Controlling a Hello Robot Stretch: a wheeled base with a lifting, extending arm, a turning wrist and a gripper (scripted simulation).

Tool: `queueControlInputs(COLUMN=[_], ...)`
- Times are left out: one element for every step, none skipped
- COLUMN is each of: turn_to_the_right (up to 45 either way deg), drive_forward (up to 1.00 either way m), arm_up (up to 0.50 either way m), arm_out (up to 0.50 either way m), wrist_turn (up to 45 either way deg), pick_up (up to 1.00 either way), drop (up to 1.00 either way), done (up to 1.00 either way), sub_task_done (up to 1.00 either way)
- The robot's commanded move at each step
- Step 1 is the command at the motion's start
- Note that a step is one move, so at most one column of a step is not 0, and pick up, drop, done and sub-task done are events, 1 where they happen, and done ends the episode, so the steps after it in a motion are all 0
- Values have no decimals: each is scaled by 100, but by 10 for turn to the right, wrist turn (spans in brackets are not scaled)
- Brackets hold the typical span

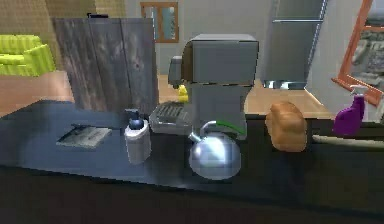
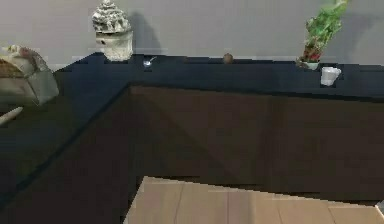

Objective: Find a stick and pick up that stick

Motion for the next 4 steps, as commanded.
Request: queueControlInputs(turn_to_the_right=[450,300,0,-450], drive_forward=[0,0,85,0], arm_up=[0,0,0,0], arm_out=[0,0,0,0], wrist_turn=[0,0,0,0], pick_up=[0,0,0,0], drop=[0,0,0,0], done=[0,0,0,0], sub_task_done=[0,0,0,0])
